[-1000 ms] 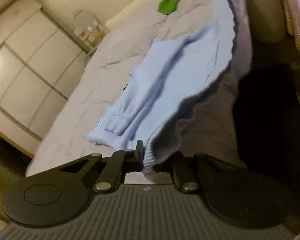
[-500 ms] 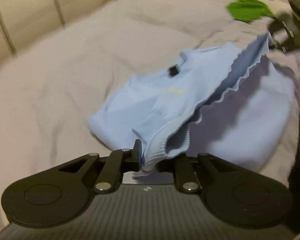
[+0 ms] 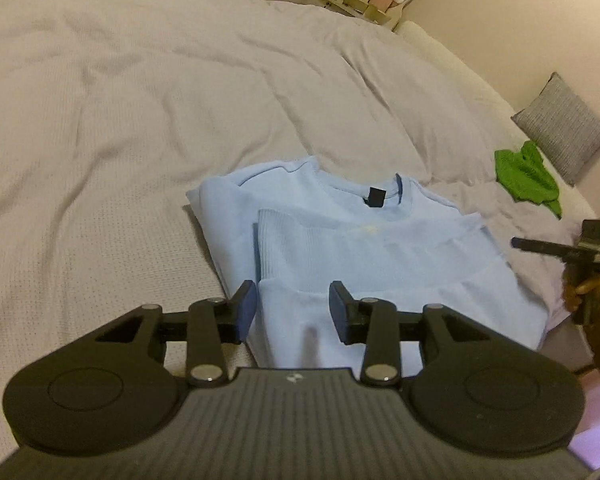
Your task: Fold clothes
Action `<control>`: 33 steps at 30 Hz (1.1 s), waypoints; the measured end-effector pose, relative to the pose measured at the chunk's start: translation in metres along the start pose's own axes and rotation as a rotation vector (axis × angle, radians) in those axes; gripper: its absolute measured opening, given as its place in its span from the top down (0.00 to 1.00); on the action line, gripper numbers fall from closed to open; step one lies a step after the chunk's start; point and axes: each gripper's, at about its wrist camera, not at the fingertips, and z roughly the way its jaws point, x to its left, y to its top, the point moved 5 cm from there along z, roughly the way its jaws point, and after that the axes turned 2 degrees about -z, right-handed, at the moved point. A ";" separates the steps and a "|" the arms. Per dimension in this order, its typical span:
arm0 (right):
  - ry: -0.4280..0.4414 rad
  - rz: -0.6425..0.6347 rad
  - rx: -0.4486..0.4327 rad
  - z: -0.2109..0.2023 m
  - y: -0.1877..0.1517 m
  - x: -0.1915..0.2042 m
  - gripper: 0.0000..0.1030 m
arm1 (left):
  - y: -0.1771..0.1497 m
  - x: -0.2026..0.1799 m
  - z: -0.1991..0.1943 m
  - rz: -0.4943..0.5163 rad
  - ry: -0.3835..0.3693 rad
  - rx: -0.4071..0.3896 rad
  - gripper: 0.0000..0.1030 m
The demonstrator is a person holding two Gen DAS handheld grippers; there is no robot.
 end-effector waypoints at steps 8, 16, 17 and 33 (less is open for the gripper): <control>0.003 0.025 0.023 0.008 0.001 0.005 0.57 | -0.001 -0.020 0.022 0.138 0.102 -0.010 0.67; -0.080 -0.069 0.075 0.037 -0.006 0.012 0.75 | -0.008 -0.034 0.029 0.312 0.197 -0.020 0.75; -0.088 -0.069 0.070 0.037 -0.006 0.013 0.73 | -0.009 -0.033 0.029 0.309 0.197 -0.015 0.74; -0.169 -0.157 -0.164 -0.010 0.034 0.037 0.91 | 0.051 -0.049 -0.007 0.323 0.182 -0.270 0.91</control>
